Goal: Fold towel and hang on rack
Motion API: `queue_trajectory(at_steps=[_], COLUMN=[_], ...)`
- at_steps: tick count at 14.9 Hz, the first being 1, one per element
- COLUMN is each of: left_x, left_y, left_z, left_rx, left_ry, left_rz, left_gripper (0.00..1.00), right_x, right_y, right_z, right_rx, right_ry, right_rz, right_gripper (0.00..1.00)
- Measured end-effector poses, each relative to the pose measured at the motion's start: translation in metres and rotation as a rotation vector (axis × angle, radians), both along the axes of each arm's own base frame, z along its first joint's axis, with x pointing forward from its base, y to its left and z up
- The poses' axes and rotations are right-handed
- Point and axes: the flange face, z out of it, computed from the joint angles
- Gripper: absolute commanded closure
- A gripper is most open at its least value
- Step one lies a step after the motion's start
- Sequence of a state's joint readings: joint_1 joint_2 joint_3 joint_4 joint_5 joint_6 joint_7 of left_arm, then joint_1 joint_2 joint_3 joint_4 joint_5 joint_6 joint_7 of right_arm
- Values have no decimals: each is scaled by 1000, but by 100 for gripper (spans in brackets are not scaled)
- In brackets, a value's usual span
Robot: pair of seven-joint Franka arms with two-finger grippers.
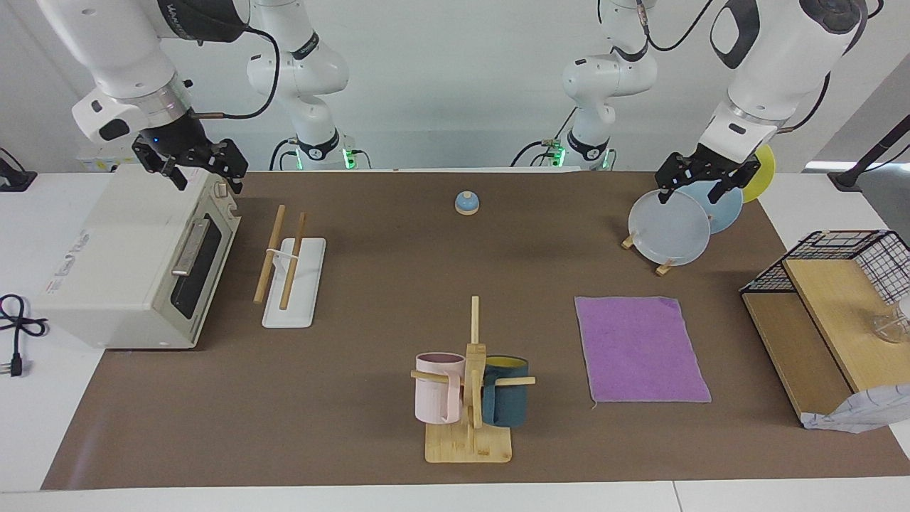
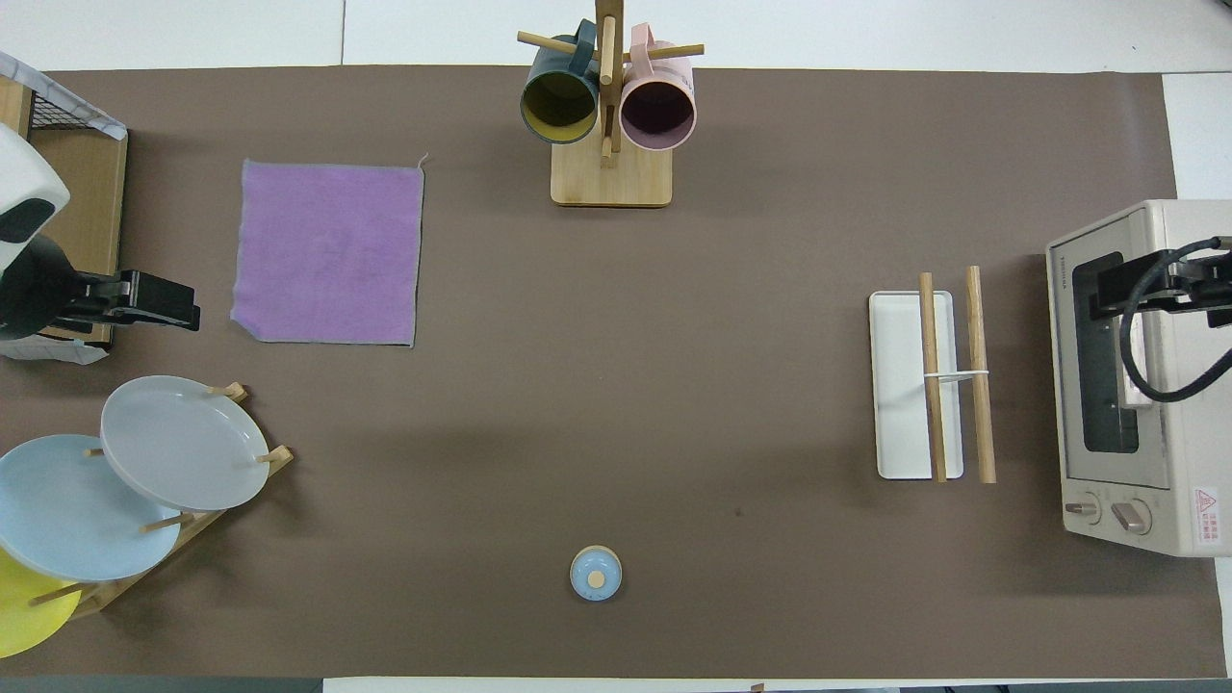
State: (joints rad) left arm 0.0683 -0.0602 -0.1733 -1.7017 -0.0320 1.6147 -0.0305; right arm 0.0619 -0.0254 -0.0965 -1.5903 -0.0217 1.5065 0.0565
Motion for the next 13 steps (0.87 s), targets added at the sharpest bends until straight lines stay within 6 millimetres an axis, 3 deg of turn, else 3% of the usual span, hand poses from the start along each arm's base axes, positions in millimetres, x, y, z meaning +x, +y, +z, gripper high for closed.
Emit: queue_trajectory(at_steps=[4,7,10,13], left_x=[0,2,11,27], left_y=[0,12,44,72], left_z=[-1,-18,-62,-138], left_rx=[0,1,-1,-11], left_ry=[2,-11,-53,-54], left_rz=[2,31,86,127], left_gripper=[0,4,4,7], right_x=[0,0,0,0], right_y=[0,0,0,0], right_z=[0,0,0,0], right_rx=[0,0,0,0], right_ry=[0,0,0,0], right_rz=[0,0,0,0], right_gripper=[0,0,0,0])
